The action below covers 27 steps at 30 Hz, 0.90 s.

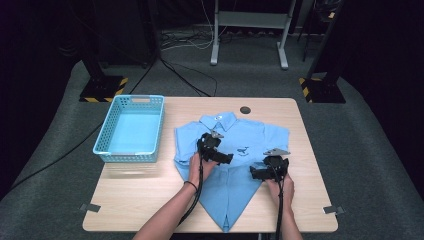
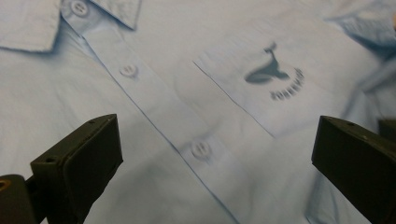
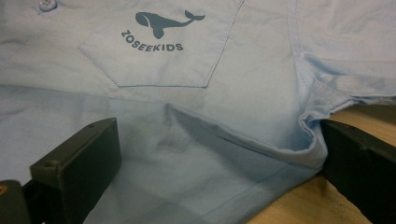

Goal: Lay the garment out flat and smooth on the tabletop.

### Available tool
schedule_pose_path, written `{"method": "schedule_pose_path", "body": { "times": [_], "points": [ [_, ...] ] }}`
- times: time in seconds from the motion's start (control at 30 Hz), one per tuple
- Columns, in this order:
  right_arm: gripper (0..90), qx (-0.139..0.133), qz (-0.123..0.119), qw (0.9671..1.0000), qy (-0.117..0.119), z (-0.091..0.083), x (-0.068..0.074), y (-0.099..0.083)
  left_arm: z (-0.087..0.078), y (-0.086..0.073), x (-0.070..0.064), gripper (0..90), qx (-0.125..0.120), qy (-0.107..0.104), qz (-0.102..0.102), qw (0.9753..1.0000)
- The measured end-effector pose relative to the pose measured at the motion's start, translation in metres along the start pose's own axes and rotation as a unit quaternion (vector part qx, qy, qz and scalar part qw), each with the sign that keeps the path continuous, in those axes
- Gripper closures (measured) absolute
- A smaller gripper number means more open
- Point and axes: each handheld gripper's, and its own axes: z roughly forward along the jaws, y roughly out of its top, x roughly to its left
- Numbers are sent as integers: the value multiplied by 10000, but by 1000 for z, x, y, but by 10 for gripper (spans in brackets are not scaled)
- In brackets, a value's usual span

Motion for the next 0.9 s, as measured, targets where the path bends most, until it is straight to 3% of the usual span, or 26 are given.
{"method": "schedule_pose_path", "body": {
  "times": [0.23, 0.4, 0.57, 0.7, 0.9],
  "points": [
    [2, -8, 23, 10000, -44, -1, 1, -1, -15, -33, -10, 5, 141, 125, 179, 9997],
    [3, -10, 44, 9999, -103, -1, 1, -1, -15, -50, -10, 3, 171, 94, 70, 9998],
    [3, -7, 108, 9998, -160, -4, -1, -4, -15, -55, -18, 3, 108, 262, 255, 9993],
    [3, 2, 125, 9997, -192, -8, -4, -7, -12, -56, -25, 3, -11, 323, 253, 9992],
    [3, 7, 192, 9995, -243, -12, -10, -11, -8, -53, -34, 2, -18, 300, 341, 9990]
  ]
}}
